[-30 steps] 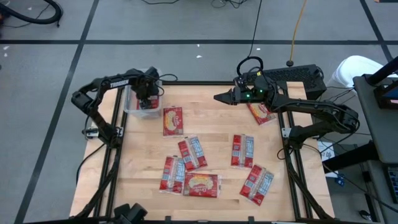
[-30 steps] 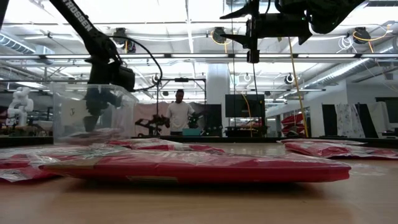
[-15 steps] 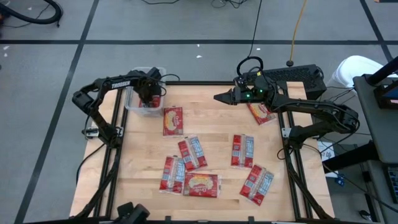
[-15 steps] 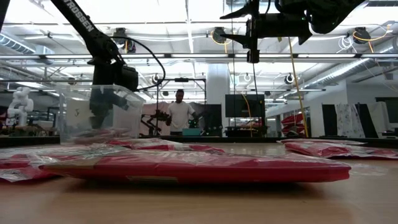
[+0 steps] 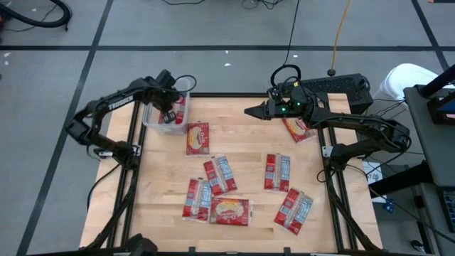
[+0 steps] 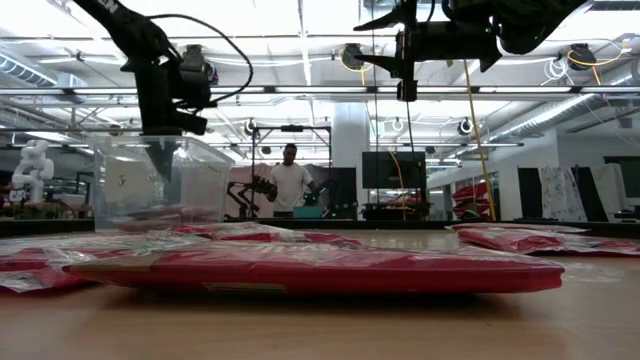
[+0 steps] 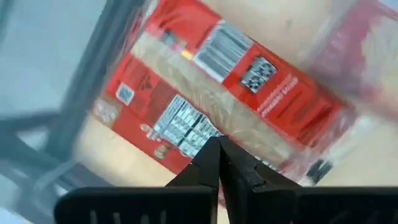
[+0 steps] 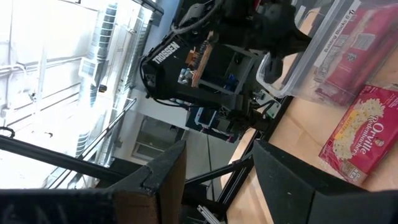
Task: Sort popcorn bags into baskets
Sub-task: Put the red popcorn bag into the transparent container
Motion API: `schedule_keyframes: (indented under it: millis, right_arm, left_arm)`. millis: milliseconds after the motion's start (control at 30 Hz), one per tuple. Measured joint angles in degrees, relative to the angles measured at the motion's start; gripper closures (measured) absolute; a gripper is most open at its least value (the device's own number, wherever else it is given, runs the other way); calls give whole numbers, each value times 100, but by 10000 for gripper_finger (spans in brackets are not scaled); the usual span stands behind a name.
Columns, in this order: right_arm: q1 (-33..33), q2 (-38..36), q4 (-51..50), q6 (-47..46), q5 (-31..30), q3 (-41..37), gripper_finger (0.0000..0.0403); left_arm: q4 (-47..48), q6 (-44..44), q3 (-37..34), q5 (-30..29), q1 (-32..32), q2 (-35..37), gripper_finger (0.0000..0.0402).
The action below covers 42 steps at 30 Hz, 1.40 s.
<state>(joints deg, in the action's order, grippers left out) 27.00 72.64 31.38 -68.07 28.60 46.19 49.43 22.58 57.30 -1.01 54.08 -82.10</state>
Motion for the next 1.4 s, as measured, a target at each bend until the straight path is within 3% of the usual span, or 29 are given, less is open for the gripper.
schedule_keyframes:
  millis: [167,467,667,833,1067,1400]
  right_arm:
    - [0,0,-27,-12,-11,2,223]
    - [-17,0,-25,-327,5,2,223]
    - [-20,0,7,-431,16,2,223]
    - [-20,0,8,-433,16,2,223]
    - [-20,0,8,-422,11,2,223]
    - [-9,0,6,-413,7,2,223]
  left_arm:
    - [16,-1096,19,739,123,-387,334]
    - [-332,-1108,2,546,64,-1081,189]
    - [-596,-1218,33,513,63,-1422,158]
    - [-737,-938,37,486,60,-1535,203]
    - [-985,-597,28,533,64,-1562,382]
    - [-1011,-655,-17,572,60,-1075,399]
